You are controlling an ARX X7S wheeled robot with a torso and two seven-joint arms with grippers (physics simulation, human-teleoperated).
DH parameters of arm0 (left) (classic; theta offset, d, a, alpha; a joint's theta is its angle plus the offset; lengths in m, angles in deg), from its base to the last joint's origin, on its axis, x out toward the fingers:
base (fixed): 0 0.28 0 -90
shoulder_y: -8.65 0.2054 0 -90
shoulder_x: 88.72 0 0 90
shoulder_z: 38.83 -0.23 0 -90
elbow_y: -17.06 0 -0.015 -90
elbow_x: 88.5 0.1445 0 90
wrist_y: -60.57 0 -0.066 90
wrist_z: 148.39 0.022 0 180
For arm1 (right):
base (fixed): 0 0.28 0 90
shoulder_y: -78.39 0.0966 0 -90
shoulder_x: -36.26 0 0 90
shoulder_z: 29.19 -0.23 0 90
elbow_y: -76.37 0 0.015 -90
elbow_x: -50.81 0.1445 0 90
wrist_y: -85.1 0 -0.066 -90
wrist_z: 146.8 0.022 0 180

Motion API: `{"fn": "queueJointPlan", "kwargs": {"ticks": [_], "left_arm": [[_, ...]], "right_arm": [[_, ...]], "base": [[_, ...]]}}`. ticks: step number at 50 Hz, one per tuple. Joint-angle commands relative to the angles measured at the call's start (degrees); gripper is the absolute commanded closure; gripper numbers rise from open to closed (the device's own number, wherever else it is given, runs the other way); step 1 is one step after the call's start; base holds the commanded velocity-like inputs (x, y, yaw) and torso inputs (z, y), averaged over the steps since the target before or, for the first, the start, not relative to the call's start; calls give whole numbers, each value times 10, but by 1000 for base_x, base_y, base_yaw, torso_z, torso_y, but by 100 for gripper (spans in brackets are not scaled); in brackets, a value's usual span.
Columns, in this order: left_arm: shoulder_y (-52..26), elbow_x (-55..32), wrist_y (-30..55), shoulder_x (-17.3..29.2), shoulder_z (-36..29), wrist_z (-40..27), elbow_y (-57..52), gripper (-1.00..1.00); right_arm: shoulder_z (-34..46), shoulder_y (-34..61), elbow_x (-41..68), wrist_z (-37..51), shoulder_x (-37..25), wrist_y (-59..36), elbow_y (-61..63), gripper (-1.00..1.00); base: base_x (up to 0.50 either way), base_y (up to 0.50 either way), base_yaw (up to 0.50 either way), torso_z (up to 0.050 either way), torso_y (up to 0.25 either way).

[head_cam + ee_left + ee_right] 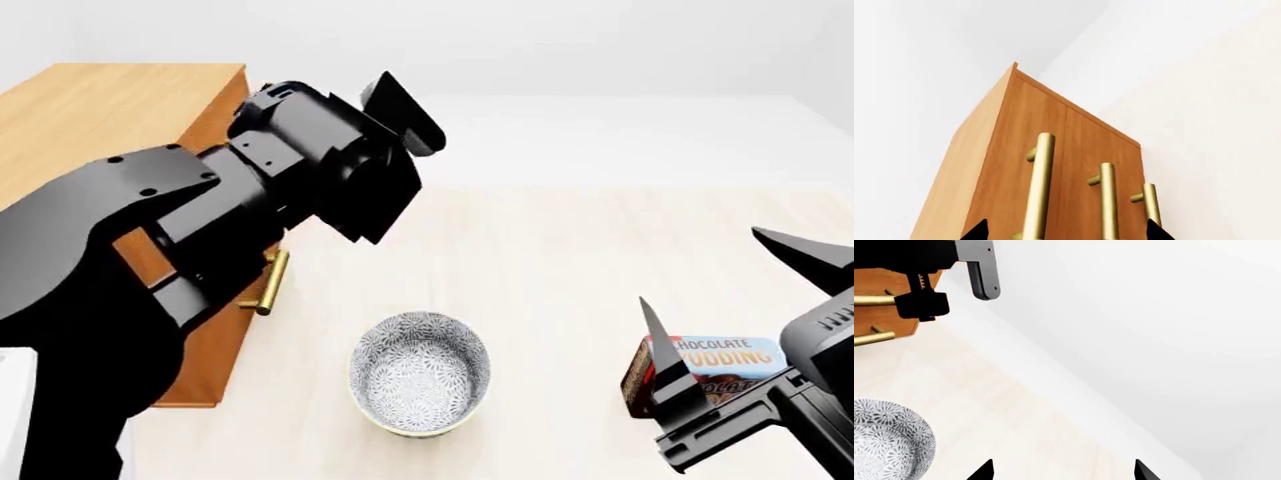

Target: Put the butter at the back in the top drawer of the cabinet and close it.

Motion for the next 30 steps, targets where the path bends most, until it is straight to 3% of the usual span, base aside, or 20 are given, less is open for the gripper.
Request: {"fn": "queueJointPlan", "kwargs": {"ticks": [1,5,10,15,30], "left_arm": [[-43,-50,-47,0,0,37,-68,-100],[-47,-87,-55,47,36,19,-166,-100],[-49,-135,-84,143,95,-51,-340,-100],[-52,-175,-105,227,145,-73,-457,-100],[-38,-248,-153,440,237,-117,-685,-100]], "right_arm": [[1,-7,0,4,0,7,0,-100],[16,-25,-16,13,0,26,0,-100],[16,-27,-11,20,0,37,0,-100],[12,-26,-2,25,0,49,0,-100],[0,-23,20,34,0,75,0,-100]], "base": [[0,0,0,0,0],[0,0,0,0,0],[0,0,0,0,0],[0,0,0,0,0],[0,0,0,0,0]]}}
